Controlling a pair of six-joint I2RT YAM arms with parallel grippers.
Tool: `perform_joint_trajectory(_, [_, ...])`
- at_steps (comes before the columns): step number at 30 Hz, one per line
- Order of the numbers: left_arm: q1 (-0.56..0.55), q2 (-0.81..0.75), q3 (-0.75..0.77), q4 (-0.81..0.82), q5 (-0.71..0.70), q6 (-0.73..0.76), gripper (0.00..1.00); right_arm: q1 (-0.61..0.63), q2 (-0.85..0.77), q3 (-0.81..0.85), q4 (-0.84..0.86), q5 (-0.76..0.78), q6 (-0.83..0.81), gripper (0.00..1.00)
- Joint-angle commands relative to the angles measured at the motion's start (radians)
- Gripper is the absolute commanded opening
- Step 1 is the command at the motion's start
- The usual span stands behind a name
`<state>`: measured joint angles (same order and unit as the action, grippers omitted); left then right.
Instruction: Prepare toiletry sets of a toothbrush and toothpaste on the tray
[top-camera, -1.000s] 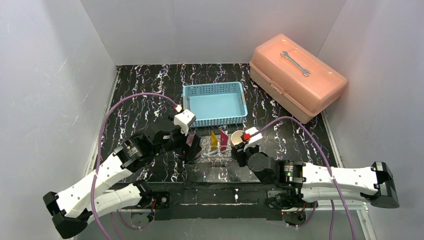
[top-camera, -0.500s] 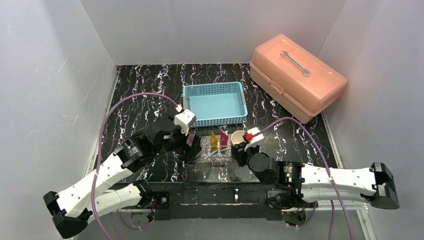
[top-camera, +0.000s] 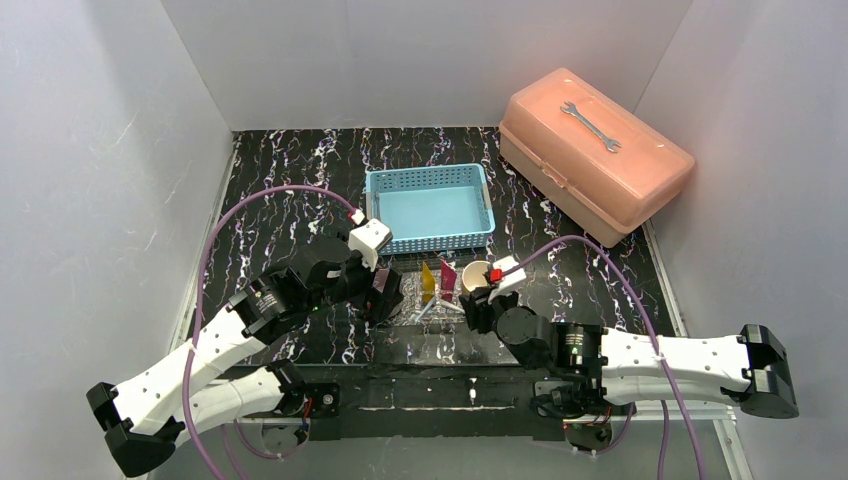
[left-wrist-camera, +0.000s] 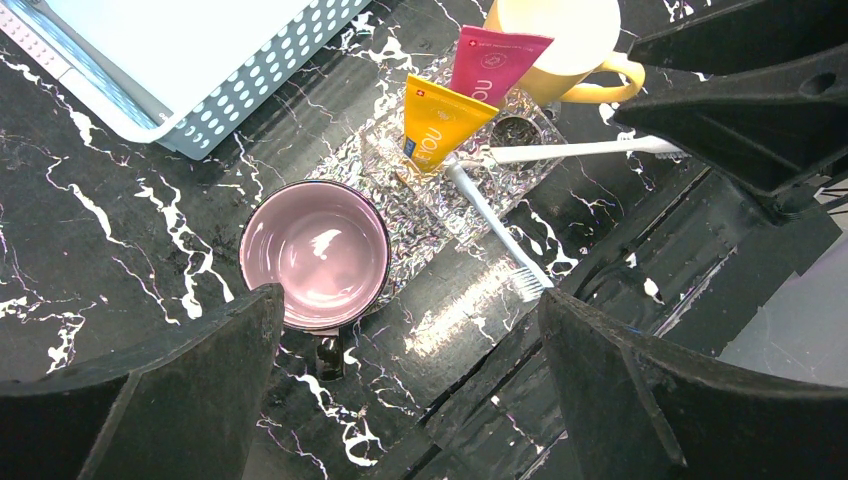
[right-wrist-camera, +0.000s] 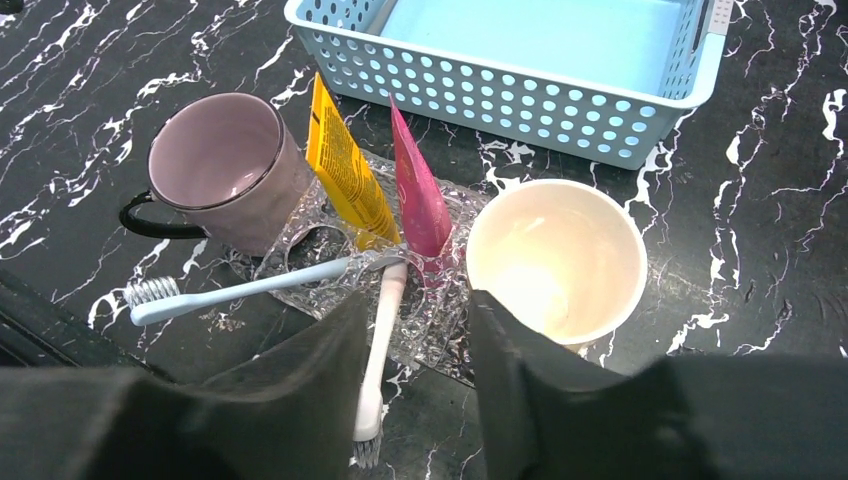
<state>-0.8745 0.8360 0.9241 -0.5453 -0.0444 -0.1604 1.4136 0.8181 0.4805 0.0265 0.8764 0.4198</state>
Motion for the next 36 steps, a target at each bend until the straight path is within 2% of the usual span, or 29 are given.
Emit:
perform_joint_trajectory(1, [-0.003, -0.014, -0.01, 0.014, -0.011, 0.002, 0.98, -0.004, -0.011, 0.042, -0.003, 0.02, -0.012, 0.54])
perform_joint_trajectory(10, [-0.003, -0.015, -0.01, 0.013, -0.012, 0.001, 0.98, -0.004, -0.016, 0.109, -0.056, 0.022, -0.072, 0.59])
perform_joint_trajectory(16, [-0.003, -0.018, 0.006, 0.008, -0.026, -0.015, 0.98, -0.004, 0.034, 0.201, -0.118, 0.045, -0.14, 0.65])
perform_joint_trajectory(23, [-0.003, -0.003, 0.078, -0.039, -0.129, -0.031, 0.98, -0.024, 0.117, 0.333, -0.168, 0.085, -0.256, 0.68])
perform_joint_trajectory(33, [0.006, 0.06, 0.214, -0.09, -0.227, -0.015, 0.98, -0.274, 0.213, 0.477, -0.183, -0.114, -0.347, 0.71])
perform_joint_trajectory(36, [0.067, 0.096, 0.255, -0.102, -0.198, -0.008, 0.98, -0.356, 0.245, 0.527, -0.194, -0.161, -0.353, 0.71])
